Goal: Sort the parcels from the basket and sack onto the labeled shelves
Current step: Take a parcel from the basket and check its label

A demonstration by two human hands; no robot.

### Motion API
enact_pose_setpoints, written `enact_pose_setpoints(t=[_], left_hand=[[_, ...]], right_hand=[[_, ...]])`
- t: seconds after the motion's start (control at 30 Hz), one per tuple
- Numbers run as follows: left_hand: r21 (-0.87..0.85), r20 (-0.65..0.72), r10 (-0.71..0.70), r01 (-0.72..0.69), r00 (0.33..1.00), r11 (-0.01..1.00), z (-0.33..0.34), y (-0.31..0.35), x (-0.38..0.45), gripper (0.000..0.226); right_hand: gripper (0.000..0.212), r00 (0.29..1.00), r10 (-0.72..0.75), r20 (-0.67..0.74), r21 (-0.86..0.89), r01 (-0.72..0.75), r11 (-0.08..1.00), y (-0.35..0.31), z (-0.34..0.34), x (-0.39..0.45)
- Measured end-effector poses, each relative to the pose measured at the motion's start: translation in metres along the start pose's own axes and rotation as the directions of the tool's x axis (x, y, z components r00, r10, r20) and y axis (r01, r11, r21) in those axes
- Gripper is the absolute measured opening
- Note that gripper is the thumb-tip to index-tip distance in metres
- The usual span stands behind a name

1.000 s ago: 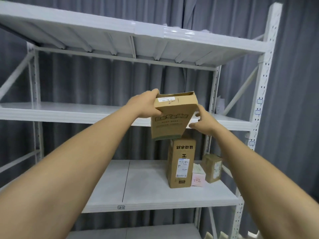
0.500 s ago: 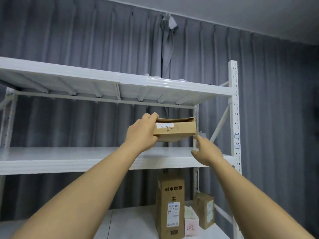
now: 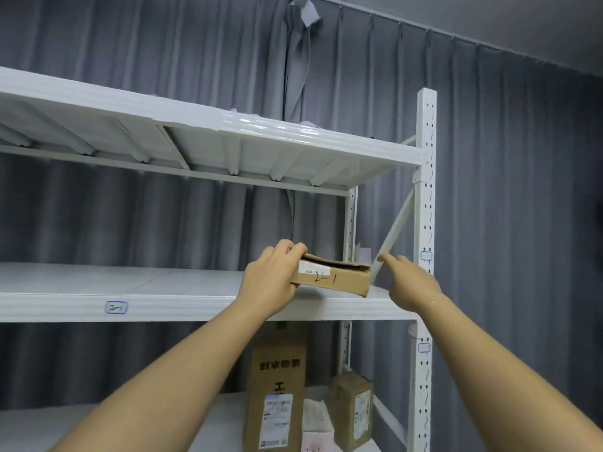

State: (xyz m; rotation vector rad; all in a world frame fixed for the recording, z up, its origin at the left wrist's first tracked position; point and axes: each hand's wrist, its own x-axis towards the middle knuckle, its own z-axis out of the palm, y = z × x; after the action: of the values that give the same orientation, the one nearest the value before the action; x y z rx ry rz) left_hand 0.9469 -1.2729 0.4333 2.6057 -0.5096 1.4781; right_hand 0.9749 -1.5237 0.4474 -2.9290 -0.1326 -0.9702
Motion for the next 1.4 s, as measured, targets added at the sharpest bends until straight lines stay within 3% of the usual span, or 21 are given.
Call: enact_pose_setpoints(t=[0.13,0.3,0.43,0.5,0.57,0.7,0.8,1.0,1.4], left_hand=[[-0.056,0.027,-0.066,0.067,0.997,0.996,0.065,0.041,0.034,0.040],[-0.063,0.070,-0.098,0.102,0.993,0.993,0.136,0.091,0.067,0.042],[-0.051,0.111,-0.117,0.123,0.987,0.991,0.175,0.109,0.072,0.047],[-0.081,0.180,-0.126,0.142,0.976,0.986,0.187,0.112,0.070,0.053],[-0.180,0.227,-0.115,0.158,0.967,0.971,0.191,0.111,0.070,0.061],[-0.515,0.427,-0.095,0.329,0.899,0.792,0.172,0.104,0.071,0.090],[-0.435,0.489,-0.150,0.390,0.859,0.812,0.158,0.093,0.073,0.077],[-0.319,0.332,-0.362,0.465,0.871,0.826,0.162,0.068,0.078,0.038],[-0.042,0.346,-0.489,0.534,0.801,0.845,0.170,0.058,0.092,0.024]], right_hand=[[0.062,0.999,-0.036,-0.012,0.064,0.036,0.997,0.065,0.011,0.031],[0.059,0.991,-0.109,-0.082,0.303,0.129,0.944,0.113,0.026,0.061],[0.034,0.971,-0.199,-0.133,0.492,0.239,0.837,0.122,0.048,0.071],[0.035,0.955,-0.290,-0.062,0.450,0.286,0.846,0.121,0.062,0.071],[0.049,0.934,-0.356,0.004,0.374,0.329,0.867,0.120,0.075,0.069],[0.059,0.917,-0.399,0.029,0.218,0.383,0.897,0.118,0.097,0.067],[0.055,0.924,-0.383,0.018,0.231,0.368,0.901,0.116,0.105,0.073],[0.052,0.936,-0.340,0.088,0.253,0.310,0.917,0.114,0.117,0.098],[0.045,0.937,-0.277,0.213,0.240,0.224,0.945,0.104,0.150,0.169]])
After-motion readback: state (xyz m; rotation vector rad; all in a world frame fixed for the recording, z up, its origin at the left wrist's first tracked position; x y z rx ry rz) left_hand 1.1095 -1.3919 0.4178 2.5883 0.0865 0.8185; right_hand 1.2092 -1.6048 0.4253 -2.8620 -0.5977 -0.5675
